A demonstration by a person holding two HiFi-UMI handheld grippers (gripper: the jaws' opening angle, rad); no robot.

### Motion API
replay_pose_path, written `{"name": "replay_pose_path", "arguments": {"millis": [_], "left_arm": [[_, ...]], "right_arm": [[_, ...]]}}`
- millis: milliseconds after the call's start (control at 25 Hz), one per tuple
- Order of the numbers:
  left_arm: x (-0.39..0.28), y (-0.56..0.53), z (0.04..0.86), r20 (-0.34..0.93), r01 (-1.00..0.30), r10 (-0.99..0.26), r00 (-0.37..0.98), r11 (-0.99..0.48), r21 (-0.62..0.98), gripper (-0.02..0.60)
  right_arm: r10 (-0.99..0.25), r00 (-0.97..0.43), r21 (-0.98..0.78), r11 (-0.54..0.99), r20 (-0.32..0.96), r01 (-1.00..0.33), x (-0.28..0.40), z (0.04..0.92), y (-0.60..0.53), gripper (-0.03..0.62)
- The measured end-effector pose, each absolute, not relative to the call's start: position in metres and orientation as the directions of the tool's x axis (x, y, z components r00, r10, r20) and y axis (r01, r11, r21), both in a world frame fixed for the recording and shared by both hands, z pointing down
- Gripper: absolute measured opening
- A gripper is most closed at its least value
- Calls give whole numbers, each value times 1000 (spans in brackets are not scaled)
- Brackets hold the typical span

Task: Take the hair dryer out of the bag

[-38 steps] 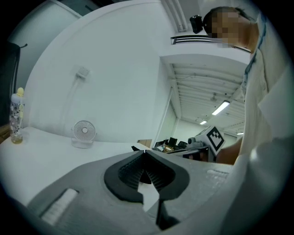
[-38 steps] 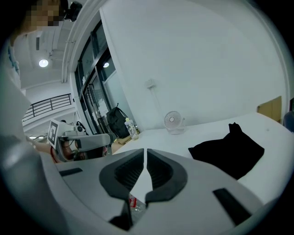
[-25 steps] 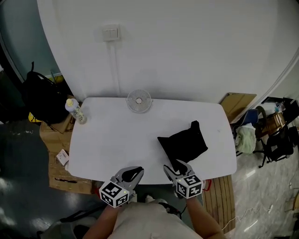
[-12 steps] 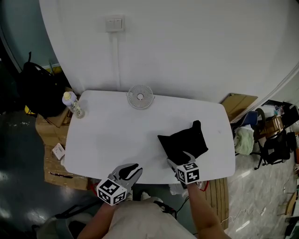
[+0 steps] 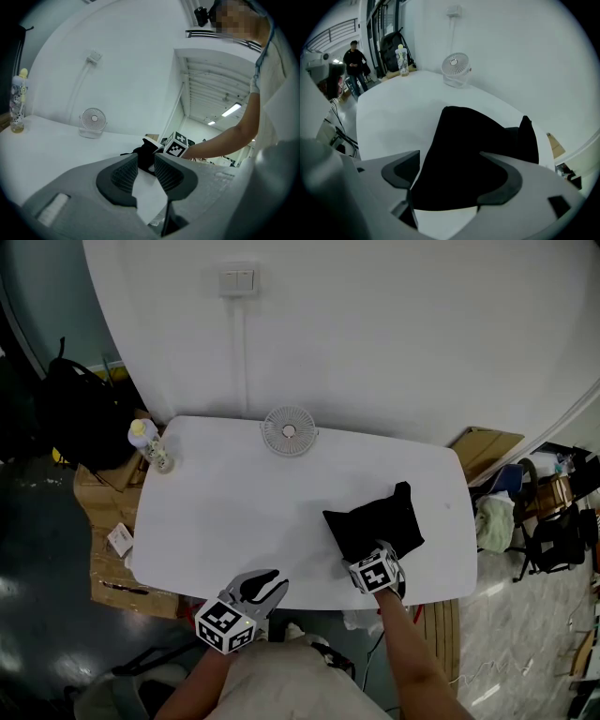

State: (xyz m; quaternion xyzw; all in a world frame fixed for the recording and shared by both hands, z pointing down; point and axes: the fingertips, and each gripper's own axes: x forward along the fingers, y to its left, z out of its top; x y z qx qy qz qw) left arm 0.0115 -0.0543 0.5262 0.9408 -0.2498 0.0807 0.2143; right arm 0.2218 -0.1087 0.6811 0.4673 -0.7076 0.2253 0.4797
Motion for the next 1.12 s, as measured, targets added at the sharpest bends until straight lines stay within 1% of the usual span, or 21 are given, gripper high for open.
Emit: {"name": "replay_pose_path", "arguments": {"millis": [280, 320, 360, 520, 800, 1120], "left_arm": [[4, -53, 526, 264, -512, -441, 858, -778, 364, 95], [3, -53, 527, 266, -514, -442, 857, -777, 364, 97], [2, -52, 528, 268, -515, -442, 856, -775, 366, 97], [-1, -51, 530, 273, -517, -442, 855, -770, 374, 97], [1, -53, 531, 268, -514, -440, 857, -772, 375, 97], [-9, -55, 532, 281, -537, -460, 842, -761, 364, 97]], "right_arm": [[-407, -48, 153, 445, 912, -882, 224, 693, -114, 380], [-408, -36, 163, 443, 912, -882, 224, 693, -116, 376], [-409, -27, 170, 438, 912, -883, 224, 693, -117, 350], [-417, -22, 171, 420, 909, -891, 223, 692, -118, 345], [-423, -89, 91, 388, 902, -917, 198, 693, -116, 334], [-416, -155, 42, 426, 896, -904, 142, 690, -109, 330]]}}
